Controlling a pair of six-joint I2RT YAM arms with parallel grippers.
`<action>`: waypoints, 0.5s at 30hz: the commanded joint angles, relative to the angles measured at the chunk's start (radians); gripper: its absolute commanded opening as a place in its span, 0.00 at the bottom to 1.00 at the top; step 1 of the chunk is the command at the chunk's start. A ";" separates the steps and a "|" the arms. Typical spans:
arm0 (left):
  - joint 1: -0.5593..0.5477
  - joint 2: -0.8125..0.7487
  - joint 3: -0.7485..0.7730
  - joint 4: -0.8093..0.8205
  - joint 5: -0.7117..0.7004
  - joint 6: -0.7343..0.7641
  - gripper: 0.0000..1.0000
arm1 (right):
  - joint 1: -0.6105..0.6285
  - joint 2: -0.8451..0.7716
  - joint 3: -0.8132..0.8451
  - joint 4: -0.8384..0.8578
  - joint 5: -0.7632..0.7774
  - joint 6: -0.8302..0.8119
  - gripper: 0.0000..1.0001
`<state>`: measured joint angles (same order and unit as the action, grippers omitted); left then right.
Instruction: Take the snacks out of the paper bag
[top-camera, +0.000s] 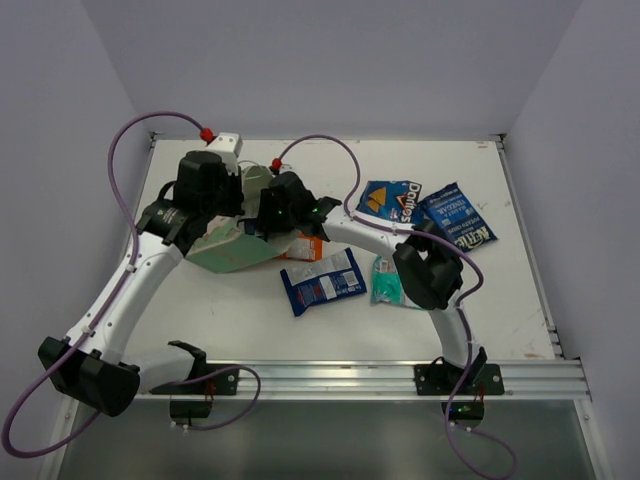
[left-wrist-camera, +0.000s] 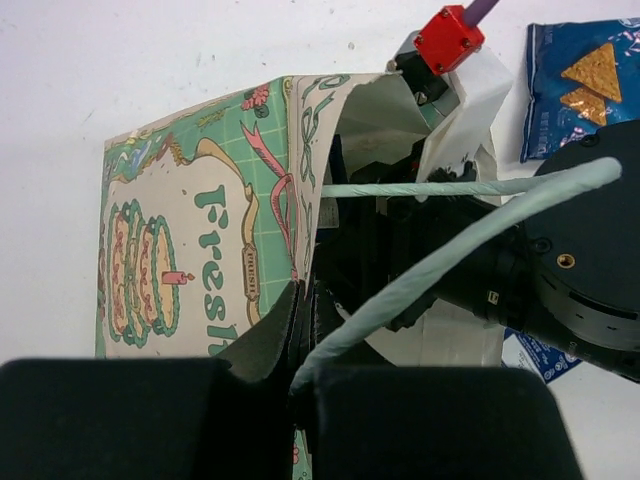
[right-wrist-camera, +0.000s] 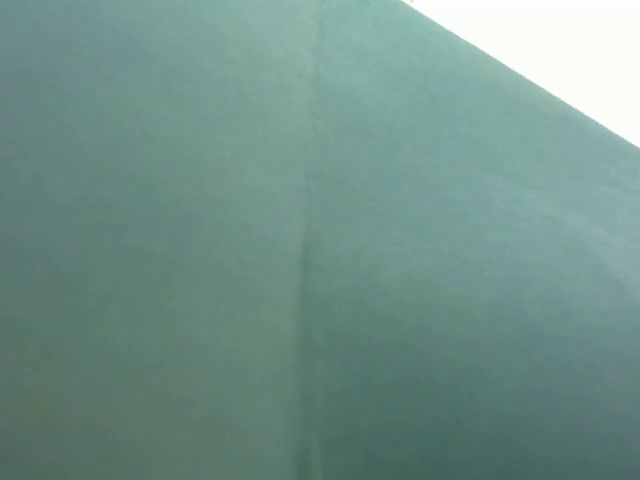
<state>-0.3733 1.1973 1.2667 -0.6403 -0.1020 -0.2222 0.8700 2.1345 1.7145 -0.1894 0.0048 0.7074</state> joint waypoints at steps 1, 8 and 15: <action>0.004 -0.039 0.045 0.033 0.022 -0.005 0.00 | 0.000 -0.007 0.010 0.093 -0.023 -0.026 0.31; 0.007 -0.042 0.003 0.027 -0.090 0.011 0.00 | -0.023 -0.244 -0.041 0.087 -0.035 -0.144 0.00; 0.005 -0.013 0.008 -0.004 -0.224 0.046 0.00 | -0.132 -0.495 0.055 -0.103 -0.192 -0.192 0.00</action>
<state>-0.3733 1.1801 1.2655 -0.6468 -0.2382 -0.2024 0.7948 1.7832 1.6615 -0.2424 -0.1040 0.5621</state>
